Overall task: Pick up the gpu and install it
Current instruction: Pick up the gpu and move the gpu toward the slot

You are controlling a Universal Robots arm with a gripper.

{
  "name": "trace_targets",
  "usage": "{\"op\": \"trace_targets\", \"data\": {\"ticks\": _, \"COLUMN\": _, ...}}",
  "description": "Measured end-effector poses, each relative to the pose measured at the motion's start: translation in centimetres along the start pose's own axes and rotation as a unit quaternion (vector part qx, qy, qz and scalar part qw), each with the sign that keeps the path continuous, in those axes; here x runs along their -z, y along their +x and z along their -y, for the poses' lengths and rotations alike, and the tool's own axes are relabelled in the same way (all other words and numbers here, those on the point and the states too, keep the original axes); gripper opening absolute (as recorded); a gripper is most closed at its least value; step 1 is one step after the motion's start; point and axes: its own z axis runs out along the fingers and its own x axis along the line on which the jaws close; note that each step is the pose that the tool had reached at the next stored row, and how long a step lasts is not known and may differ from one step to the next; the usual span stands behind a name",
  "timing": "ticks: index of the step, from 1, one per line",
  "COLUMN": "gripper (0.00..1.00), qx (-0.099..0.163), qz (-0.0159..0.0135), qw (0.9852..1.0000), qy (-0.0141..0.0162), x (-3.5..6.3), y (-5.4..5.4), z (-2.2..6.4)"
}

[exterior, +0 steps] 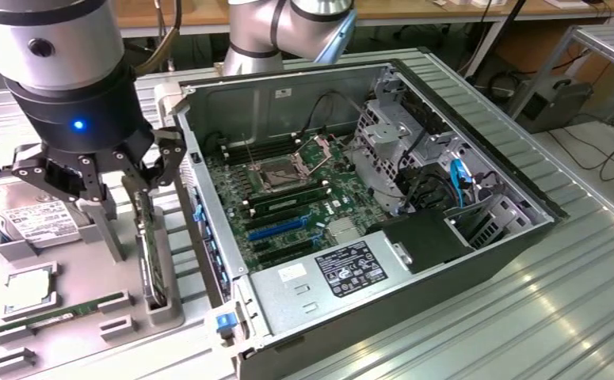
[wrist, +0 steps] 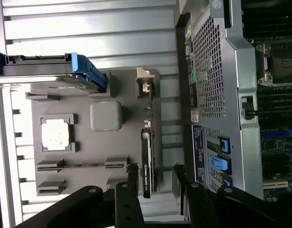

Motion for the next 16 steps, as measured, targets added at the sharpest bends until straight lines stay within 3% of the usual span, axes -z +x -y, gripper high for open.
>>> {"op": "trace_targets", "data": {"ticks": 10, "gripper": 0.42, "qx": 0.000, "qz": 0.0006, "qw": 1.0000, "qy": -0.0001, "x": -2.44, "y": 0.6, "z": 0.24}}
{"op": "trace_targets", "data": {"ticks": 16, "gripper": 0.42, "qx": 0.000, "qz": 0.0029, "qw": 1.0000, "qy": -0.0002, "x": -3.86, "y": 0.9, "z": 0.32}}
